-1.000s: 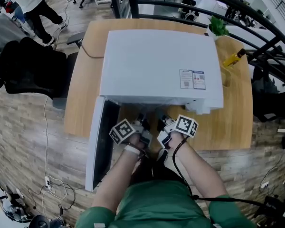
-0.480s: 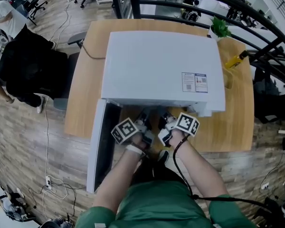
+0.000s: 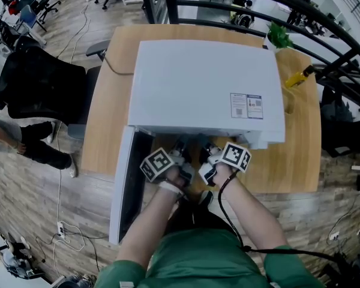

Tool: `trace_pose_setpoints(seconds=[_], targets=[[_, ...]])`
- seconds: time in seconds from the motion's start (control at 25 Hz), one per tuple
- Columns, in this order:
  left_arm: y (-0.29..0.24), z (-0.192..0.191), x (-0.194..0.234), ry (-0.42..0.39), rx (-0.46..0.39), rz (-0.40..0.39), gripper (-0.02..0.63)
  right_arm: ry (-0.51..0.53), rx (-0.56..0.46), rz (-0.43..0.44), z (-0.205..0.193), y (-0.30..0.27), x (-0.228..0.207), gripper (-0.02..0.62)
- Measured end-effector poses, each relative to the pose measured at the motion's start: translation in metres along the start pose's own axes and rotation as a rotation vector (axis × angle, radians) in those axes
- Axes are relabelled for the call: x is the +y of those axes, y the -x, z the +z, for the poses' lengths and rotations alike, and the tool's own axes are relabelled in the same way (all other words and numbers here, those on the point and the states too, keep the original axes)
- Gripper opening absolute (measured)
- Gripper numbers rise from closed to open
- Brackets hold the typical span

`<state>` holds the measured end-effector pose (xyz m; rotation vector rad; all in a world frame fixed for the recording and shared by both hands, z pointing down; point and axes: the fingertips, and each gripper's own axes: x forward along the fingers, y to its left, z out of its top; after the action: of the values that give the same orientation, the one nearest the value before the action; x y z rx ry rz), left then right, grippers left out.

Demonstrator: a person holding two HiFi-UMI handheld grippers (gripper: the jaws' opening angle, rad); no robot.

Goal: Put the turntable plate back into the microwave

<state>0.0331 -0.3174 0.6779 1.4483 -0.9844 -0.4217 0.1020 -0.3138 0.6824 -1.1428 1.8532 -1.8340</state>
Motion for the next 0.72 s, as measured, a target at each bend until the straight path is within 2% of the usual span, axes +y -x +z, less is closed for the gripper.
trace_pose_setpoints(seconds=[0.44, 0.72], targets=[[-0.004, 0.005, -0.006, 0.002, -0.012, -0.019, 0.046, -0.006, 0.001, 0.005, 0.004, -0.002, 0.006, 0.052], [-0.002, 0.006, 0.001, -0.002, -0.019, 0.006, 0.046, 0.044, 0.030, -0.034, -0.004, -0.005, 0.002, 0.066]])
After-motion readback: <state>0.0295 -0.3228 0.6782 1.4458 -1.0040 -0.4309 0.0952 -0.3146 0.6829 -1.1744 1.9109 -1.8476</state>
